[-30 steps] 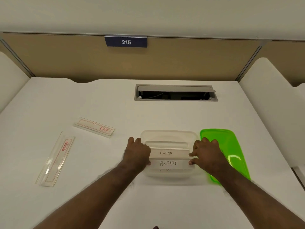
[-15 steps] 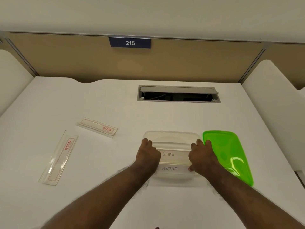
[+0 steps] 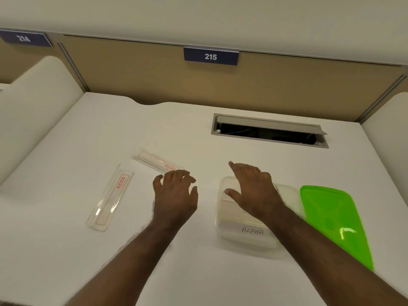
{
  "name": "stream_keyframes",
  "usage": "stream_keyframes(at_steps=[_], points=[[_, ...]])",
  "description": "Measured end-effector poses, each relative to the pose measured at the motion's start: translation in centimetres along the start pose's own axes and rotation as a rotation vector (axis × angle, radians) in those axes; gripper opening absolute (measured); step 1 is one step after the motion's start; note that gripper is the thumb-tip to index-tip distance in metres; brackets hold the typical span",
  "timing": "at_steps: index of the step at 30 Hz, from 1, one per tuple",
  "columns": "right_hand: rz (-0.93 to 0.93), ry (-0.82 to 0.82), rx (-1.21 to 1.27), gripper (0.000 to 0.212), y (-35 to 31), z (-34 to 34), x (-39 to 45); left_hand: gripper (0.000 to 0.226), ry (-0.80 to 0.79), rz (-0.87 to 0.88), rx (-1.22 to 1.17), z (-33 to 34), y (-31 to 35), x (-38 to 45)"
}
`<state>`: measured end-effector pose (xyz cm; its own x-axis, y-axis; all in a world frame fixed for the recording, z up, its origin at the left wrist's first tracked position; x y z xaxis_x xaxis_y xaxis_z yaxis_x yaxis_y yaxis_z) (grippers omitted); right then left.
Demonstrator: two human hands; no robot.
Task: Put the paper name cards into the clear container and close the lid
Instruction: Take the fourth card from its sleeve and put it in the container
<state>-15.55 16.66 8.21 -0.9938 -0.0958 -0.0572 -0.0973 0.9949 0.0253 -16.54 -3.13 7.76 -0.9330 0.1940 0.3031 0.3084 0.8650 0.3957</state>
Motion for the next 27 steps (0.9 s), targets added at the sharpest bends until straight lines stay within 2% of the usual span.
stream_keyframes(at_steps=[7,10,14,17,21,25,27], points=[[-0.243,0.022,0.075,0.072,-13.3,0.9,4.8,0.042,0.023,-0.305,0.095,-3.5,-11.4,-1.9],[-0.328,-0.027,0.095,0.072,-19.0,3.0,5.6,0.051,0.026,-0.429,0.136,-4.6,-15.9,-3.5],[-0.436,-0.137,0.102,0.074,-25.6,5.7,5.6,0.049,0.011,-0.623,0.106,-5.3,-21.7,-6.0],[-0.479,-0.212,0.141,0.074,-29.4,6.9,5.6,0.045,-0.084,-0.803,0.055,-5.1,-25.5,-7.8],[-0.46,-0.33,0.286,0.071,-32.7,7.9,5.5,0.045,-0.209,-0.923,-0.065,-4.1,-27.7,-9.2],[-0.315,-0.559,0.514,0.058,-34.2,10.3,5.4,0.049,-0.149,-0.965,-0.323,-3.7,-27.8,-10.0],[-0.245,-0.618,0.653,0.054,-34.4,10.9,5.3,0.048,-0.12,-0.986,-0.467,-3.6,-27.2,-10.0]])
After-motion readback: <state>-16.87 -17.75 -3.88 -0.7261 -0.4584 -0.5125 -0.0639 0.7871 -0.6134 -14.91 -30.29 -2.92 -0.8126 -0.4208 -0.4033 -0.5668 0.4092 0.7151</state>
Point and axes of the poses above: each hand's wrist, its own x-axis towards the middle knuckle, its own z-axis out of the palm, y = z × x, the point moved 7 cm from there along x, towards the middle knuckle, and after that the axes turned 10 degrees about -x, right-handed, at the moved point
